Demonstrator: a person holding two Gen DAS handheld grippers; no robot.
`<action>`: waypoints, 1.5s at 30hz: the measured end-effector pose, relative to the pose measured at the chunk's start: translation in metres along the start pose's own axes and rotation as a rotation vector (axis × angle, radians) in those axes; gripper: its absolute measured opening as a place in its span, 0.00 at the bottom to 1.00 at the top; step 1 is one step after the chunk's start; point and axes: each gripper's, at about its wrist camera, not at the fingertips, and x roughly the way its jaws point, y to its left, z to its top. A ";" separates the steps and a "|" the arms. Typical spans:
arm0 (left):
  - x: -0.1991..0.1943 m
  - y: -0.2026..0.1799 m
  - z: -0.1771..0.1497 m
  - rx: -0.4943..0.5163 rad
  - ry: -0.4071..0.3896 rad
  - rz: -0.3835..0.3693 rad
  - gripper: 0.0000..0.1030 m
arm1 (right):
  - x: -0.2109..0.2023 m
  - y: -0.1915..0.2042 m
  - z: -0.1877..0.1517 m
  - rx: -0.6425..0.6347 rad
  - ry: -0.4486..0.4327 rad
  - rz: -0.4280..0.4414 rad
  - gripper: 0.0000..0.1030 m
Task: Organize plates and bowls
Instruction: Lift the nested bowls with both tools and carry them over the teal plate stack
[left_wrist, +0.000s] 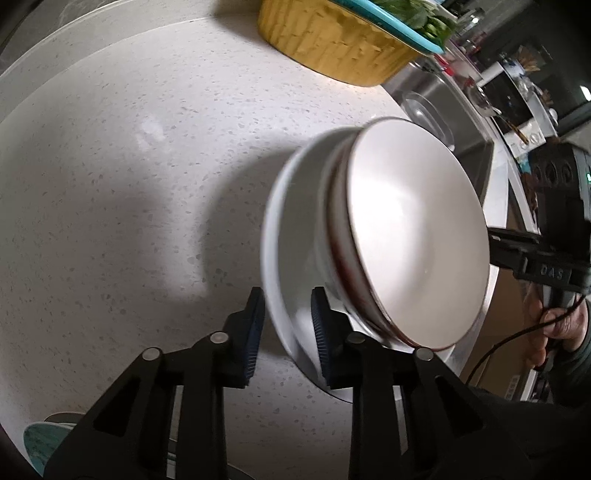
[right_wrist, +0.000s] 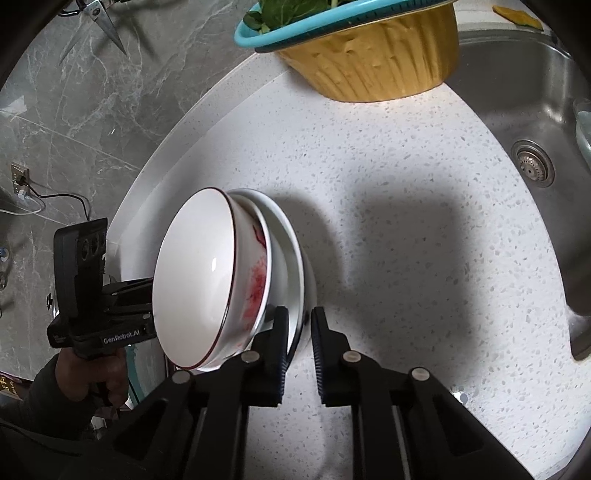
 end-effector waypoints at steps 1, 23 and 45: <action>0.003 -0.002 0.000 0.010 -0.001 0.005 0.18 | 0.000 0.000 0.000 0.001 0.000 -0.003 0.15; 0.007 0.006 0.000 -0.062 -0.026 0.070 0.12 | 0.011 0.020 0.004 -0.037 -0.010 -0.159 0.12; 0.005 0.001 -0.002 -0.050 -0.041 0.090 0.12 | 0.006 0.020 -0.001 -0.033 -0.014 -0.179 0.12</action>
